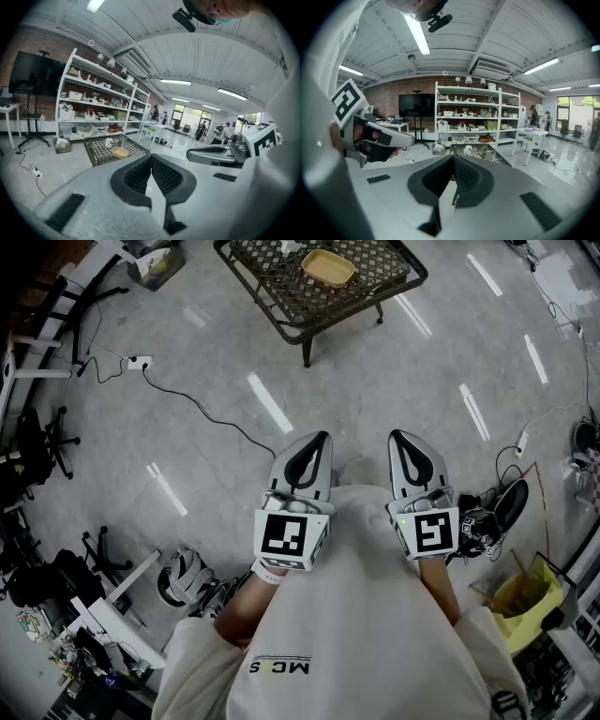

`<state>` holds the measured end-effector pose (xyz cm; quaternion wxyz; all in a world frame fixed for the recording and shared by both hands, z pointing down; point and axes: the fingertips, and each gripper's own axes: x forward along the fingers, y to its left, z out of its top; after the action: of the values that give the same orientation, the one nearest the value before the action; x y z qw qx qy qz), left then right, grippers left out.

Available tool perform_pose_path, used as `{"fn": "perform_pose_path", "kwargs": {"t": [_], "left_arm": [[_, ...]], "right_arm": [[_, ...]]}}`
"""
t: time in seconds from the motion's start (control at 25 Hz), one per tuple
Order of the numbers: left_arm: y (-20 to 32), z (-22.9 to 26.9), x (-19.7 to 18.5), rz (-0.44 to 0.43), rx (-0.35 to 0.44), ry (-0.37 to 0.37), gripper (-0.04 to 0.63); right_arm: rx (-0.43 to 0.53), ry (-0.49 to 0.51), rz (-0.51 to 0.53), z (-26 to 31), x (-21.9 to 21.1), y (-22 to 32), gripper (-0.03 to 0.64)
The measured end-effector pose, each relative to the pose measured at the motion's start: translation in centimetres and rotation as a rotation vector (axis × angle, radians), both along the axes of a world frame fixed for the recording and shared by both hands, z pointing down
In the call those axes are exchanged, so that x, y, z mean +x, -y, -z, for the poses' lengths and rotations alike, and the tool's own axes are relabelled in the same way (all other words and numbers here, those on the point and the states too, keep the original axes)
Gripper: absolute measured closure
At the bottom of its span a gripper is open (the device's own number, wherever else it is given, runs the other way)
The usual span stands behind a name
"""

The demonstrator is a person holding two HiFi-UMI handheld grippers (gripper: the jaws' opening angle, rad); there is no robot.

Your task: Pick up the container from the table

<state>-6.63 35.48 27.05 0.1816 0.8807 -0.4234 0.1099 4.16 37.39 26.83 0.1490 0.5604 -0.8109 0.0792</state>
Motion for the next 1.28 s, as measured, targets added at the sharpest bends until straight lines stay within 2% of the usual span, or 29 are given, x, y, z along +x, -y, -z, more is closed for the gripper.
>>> {"fn": "perform_pose_path", "kwargs": {"t": [0.12, 0.24, 0.36, 0.56, 0.72, 0.96, 1.16, 1.28], "left_arm": [[-0.8, 0.7, 0.8, -0.013, -0.007, 0.011, 0.571], [-1.8, 1.8, 0.7, -0.012, 0.004, 0.004, 0.571], [-2.2, 1.7, 0.1, 0.007, 0.029, 0.028, 0.571], [-2.4, 1.9, -0.3, 0.039, 0.027, 0.006, 0.571], [-1.9, 2.2, -0.4, 0.030, 0.035, -0.002, 0.571], [-0.2, 2.3, -2.7, 0.092, 0.032, -0.051, 0.571], [1.7, 2.6, -5.1, 0.083, 0.056, -0.046, 0.571], [3.2, 2.4, -6.5, 0.087, 0.054, -0.037, 0.571]], "right_arm": [[0.012, 0.041, -0.034, 0.6, 1.3, 0.0, 0.600], [0.038, 0.017, -0.005, 1.8, 1.2, 0.0, 0.600], [0.059, 0.023, 0.005, 2.3, 0.8, -0.2, 0.600], [0.046, 0.075, -0.001, 2.3, 0.6, -1.0, 0.600], [0.050, 0.099, -0.014, 2.6, 0.5, -0.5, 0.598], [0.045, 0.116, -0.003, 2.1, -0.6, 1.2, 0.600], [0.057, 0.126, 0.013, 2.0, -2.9, 3.5, 0.600], [0.034, 0.175, 0.002, 1.6, -4.1, 4.9, 0.600]]}}
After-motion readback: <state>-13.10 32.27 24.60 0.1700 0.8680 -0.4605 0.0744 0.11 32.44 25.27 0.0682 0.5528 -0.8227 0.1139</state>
